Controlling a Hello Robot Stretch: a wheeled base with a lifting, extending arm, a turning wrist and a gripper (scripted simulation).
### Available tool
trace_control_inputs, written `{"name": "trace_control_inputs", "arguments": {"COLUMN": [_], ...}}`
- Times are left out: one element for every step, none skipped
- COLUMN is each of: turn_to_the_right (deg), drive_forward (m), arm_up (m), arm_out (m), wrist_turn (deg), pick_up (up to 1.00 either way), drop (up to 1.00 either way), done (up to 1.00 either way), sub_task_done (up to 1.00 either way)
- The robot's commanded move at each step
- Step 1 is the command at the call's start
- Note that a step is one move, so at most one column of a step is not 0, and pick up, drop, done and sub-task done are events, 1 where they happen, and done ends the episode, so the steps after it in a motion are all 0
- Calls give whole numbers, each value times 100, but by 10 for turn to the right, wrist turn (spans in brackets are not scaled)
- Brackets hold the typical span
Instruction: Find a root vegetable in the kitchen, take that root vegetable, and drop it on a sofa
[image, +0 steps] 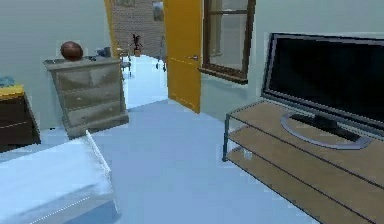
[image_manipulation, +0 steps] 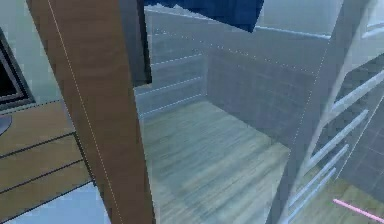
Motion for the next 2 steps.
{"name": "trace_control_inputs", "arguments": {"turn_to_the_right": [450,60], "drive_forward": [0,0], "arm_up": [0,0], "arm_out": [0,0], "wrist_turn": [0,0], "pick_up": [0,0], "drop": [0,0], "done": [0,0], "sub_task_done": [0,0]}}
